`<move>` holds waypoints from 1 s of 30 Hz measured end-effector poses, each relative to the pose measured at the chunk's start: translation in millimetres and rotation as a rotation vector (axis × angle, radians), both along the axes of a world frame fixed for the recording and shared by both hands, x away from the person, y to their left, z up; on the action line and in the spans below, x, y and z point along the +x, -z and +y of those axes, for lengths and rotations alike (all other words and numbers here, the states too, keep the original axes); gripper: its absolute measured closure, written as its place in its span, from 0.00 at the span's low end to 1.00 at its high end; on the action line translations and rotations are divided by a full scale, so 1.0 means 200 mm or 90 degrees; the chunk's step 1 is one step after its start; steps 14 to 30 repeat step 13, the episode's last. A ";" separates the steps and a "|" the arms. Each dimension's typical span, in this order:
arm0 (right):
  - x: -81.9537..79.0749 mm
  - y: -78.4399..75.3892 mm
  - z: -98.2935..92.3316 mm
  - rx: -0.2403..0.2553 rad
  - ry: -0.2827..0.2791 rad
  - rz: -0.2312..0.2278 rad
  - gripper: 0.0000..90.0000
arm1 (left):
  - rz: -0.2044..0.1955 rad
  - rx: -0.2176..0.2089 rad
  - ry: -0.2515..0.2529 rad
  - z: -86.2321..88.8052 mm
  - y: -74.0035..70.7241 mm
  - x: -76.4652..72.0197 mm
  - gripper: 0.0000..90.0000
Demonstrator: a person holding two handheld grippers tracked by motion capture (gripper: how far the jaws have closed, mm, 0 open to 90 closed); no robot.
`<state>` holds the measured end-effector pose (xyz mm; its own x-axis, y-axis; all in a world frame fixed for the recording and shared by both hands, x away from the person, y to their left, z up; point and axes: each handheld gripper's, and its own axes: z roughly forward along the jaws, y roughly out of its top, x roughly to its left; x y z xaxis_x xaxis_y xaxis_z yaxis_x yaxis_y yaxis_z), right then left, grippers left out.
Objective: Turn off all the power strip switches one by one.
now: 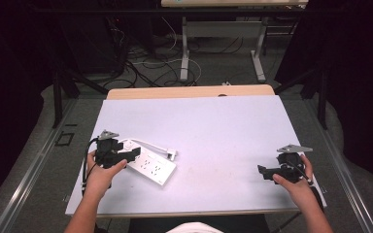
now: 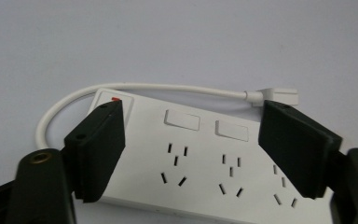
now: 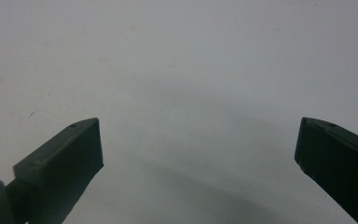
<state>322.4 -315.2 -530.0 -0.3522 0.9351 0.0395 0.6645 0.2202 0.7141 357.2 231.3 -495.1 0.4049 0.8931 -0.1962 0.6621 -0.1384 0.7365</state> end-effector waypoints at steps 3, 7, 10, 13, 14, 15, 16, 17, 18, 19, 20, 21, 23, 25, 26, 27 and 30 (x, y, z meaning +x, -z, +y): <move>0.00 0.00 0.00 0.001 0.000 -0.001 0.00 | -0.001 -0.006 0.000 0.03 0.01 -0.01 0.17; 0.00 0.00 0.00 0.000 0.001 -0.001 0.00 | -0.005 -0.014 0.003 0.05 0.03 -0.02 0.09; 0.00 0.00 -0.01 -0.001 -0.001 0.001 0.00 | -0.008 -0.022 0.001 0.06 0.04 -0.03 0.02; 0.00 0.01 0.00 0.002 0.005 0.003 0.00 | -0.008 -0.021 -0.001 0.08 0.04 -0.03 0.00; 0.00 0.01 0.00 0.002 0.005 0.003 0.00 | -0.008 -0.021 -0.001 0.08 0.04 -0.03 0.00; 0.00 0.01 0.00 0.002 0.005 0.003 0.00 | -0.008 -0.021 -0.001 0.08 0.04 -0.03 0.00; 0.00 0.01 0.00 0.002 0.005 0.003 0.00 | -0.008 -0.021 -0.001 0.08 0.04 -0.03 0.00; 0.00 0.01 0.00 0.002 0.005 0.003 0.00 | -0.008 -0.021 -0.001 0.08 0.04 -0.03 0.00; 0.00 0.01 0.00 0.002 0.005 0.003 0.00 | -0.008 -0.021 -0.001 0.08 0.04 -0.03 0.00; 0.00 0.01 0.00 0.002 0.005 0.003 0.00 | -0.008 -0.021 -0.001 0.08 0.04 -0.03 0.00; 0.00 0.01 0.00 0.002 0.005 0.003 0.00 | -0.008 -0.021 -0.001 0.08 0.04 -0.03 0.00; 0.00 0.01 0.00 0.002 0.005 0.003 0.00 | -0.008 -0.021 -0.001 0.08 0.04 -0.03 0.00; 0.00 0.01 0.00 0.002 0.005 0.003 0.00 | -0.008 -0.021 -0.001 0.08 0.04 -0.03 0.00; 0.00 0.01 0.00 0.002 0.005 0.003 0.00 | -0.008 -0.021 -0.001 0.08 0.04 -0.03 0.00; 0.00 0.01 0.00 0.002 0.005 0.003 0.00 | -0.008 -0.021 -0.001 0.08 0.04 -0.03 0.00; 0.00 0.01 0.00 0.002 0.005 0.003 0.00 | -0.008 -0.021 -0.001 0.08 0.04 -0.03 0.00; 0.00 0.01 0.00 0.002 0.005 0.003 0.00 | -0.008 -0.021 -0.001 0.08 0.04 -0.03 0.00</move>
